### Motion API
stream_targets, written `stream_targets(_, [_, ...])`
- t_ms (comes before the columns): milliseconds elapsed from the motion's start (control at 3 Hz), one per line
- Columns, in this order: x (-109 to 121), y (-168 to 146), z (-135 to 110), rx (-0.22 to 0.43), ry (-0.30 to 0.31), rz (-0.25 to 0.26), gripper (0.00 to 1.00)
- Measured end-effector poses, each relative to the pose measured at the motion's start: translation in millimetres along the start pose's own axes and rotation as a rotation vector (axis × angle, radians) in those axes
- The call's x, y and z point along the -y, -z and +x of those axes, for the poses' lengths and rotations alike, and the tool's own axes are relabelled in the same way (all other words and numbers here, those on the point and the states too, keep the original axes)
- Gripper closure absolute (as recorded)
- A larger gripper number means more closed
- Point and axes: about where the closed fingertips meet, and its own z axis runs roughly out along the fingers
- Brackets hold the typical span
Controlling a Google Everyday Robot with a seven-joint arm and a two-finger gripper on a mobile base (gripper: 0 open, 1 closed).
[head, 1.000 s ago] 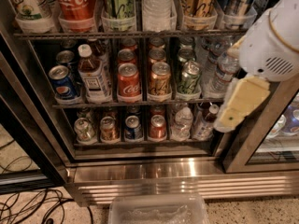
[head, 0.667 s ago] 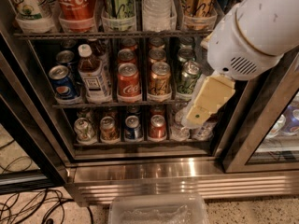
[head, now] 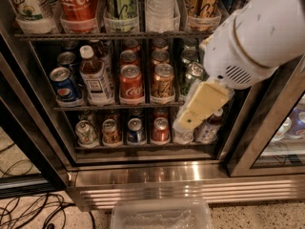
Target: Pick coke can from top shelf of fridge
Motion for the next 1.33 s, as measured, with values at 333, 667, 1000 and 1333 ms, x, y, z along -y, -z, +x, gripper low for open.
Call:
stream_targets(333, [-21, -19, -35, 0.089, -0.045, 0.052, 0.0])
stream_targets(667, [-29, -33, -91, 0.212, -0.093, 0.106, 0.0])
stream_targets(1000, [-17, -34, -150, 0.359, -0.109, 0.177, 0.0])
stream_targets(1333, [-1, -32, -196, 0.508, -0.142, 0.213, 0.0])
